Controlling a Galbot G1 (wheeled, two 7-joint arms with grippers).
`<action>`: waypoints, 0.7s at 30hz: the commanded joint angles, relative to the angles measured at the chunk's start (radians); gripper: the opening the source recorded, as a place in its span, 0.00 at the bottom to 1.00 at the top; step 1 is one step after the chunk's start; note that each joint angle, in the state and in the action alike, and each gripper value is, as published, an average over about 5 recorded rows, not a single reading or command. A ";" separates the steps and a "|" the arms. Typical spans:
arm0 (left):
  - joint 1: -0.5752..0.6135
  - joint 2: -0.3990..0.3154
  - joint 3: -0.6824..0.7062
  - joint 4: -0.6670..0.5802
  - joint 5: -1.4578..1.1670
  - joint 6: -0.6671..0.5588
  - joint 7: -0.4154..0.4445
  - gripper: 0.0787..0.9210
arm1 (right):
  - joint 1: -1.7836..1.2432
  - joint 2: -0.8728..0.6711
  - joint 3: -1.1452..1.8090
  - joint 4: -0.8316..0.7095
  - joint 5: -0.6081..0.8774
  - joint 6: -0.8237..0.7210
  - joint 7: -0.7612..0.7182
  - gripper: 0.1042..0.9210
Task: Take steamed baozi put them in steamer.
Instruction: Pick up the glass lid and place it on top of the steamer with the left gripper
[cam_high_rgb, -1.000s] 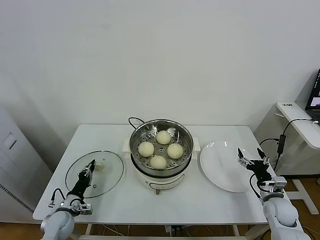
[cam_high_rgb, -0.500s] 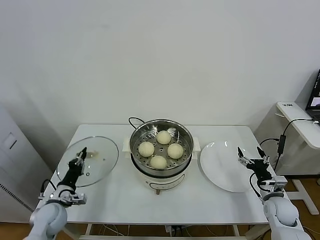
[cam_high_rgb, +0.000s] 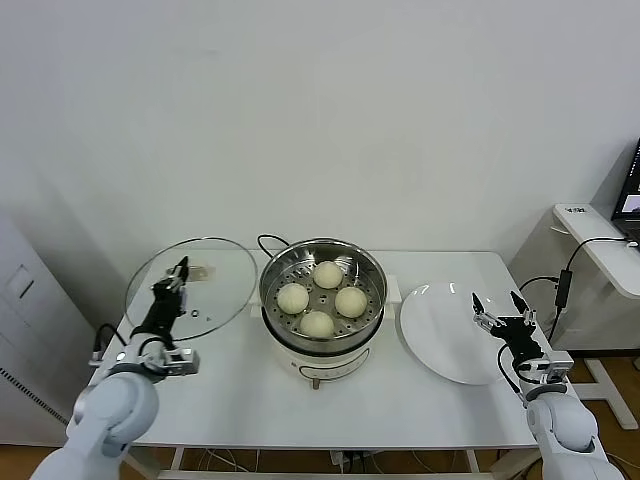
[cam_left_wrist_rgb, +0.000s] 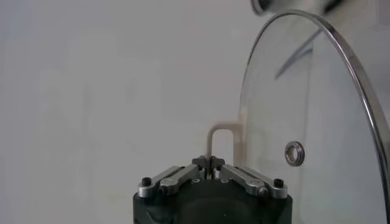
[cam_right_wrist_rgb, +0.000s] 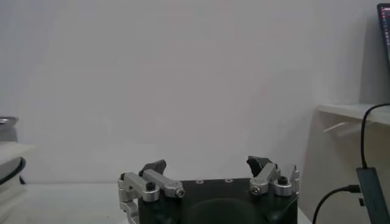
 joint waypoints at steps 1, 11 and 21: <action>-0.176 -0.007 0.347 -0.114 0.159 0.279 0.141 0.02 | -0.002 -0.001 0.002 0.002 0.000 0.001 -0.002 0.88; -0.283 -0.142 0.496 -0.004 0.230 0.274 0.129 0.02 | -0.011 -0.005 0.009 0.000 0.001 0.002 -0.004 0.88; -0.339 -0.190 0.552 0.097 0.215 0.243 0.101 0.02 | -0.014 0.006 0.009 -0.003 -0.002 0.005 -0.010 0.88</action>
